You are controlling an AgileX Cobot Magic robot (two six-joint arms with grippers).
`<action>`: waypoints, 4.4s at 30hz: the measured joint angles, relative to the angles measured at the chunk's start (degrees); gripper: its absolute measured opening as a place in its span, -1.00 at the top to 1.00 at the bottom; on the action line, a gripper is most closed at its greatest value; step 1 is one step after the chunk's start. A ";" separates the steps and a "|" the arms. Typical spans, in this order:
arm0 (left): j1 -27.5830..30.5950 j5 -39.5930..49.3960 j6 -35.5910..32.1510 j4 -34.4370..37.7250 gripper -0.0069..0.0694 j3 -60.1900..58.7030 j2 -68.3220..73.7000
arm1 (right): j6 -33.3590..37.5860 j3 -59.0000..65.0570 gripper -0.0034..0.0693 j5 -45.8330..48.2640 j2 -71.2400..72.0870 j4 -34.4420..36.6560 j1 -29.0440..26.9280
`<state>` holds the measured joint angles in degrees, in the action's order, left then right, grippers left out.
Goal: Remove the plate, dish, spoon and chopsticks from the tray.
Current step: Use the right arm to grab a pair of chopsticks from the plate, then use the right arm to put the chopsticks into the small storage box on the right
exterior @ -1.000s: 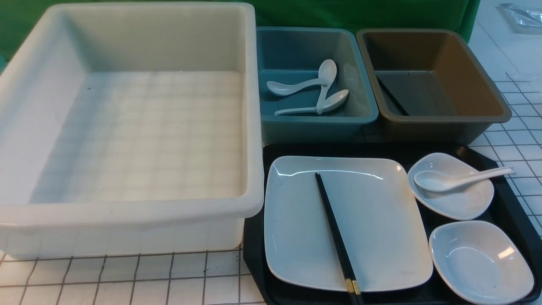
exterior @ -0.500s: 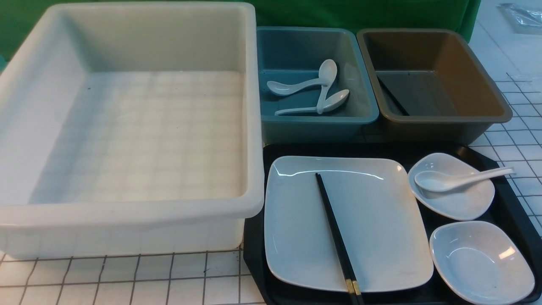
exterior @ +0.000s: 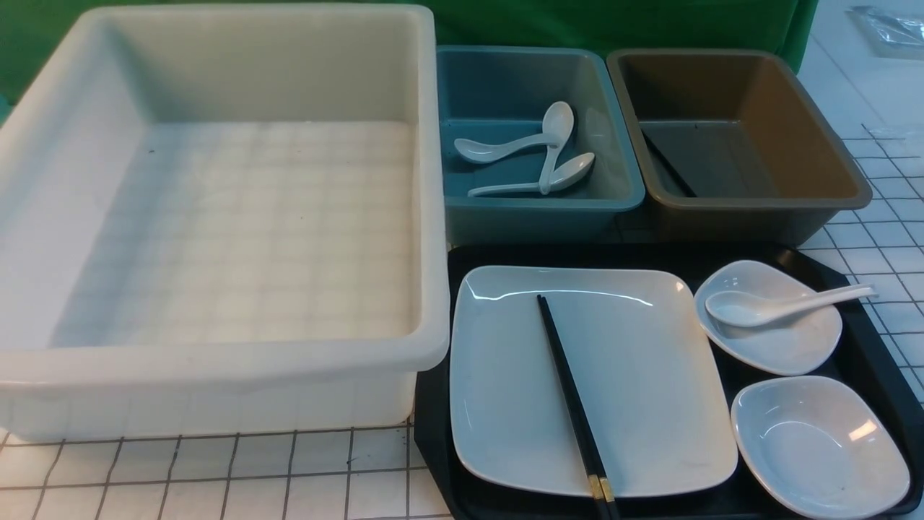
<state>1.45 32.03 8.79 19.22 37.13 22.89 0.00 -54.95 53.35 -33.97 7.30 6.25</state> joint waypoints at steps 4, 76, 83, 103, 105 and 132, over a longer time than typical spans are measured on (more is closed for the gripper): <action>0.00 14.98 -4.75 2.51 0.86 6.00 11.77 | 2.93 -4.88 0.83 9.45 -9.56 -2.62 0.06; -45.60 31.68 -14.46 -3.70 0.87 36.70 58.38 | 0.00 -15.47 -0.58 -9.71 -70.89 -0.03 29.79; -45.60 31.66 -14.46 -4.10 0.87 36.70 58.38 | -0.31 -15.49 -0.56 -9.41 -74.33 -0.09 29.79; -45.60 30.21 -14.46 -4.70 0.87 36.70 58.38 | 0.53 -19.90 0.48 -2.94 -68.92 -6.18 28.83; -45.60 26.85 -14.46 -4.70 0.87 36.70 58.38 | 0.00 -20.28 0.48 -2.33 -65.53 -7.30 25.26; -45.60 -5.65 -18.62 -4.49 0.86 36.70 58.38 | 3.58 -54.35 0.43 -34.91 -92.61 -7.30 0.09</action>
<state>-44.15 26.38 -9.83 14.73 73.83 81.26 3.58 -109.31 18.44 -126.58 0.00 6.34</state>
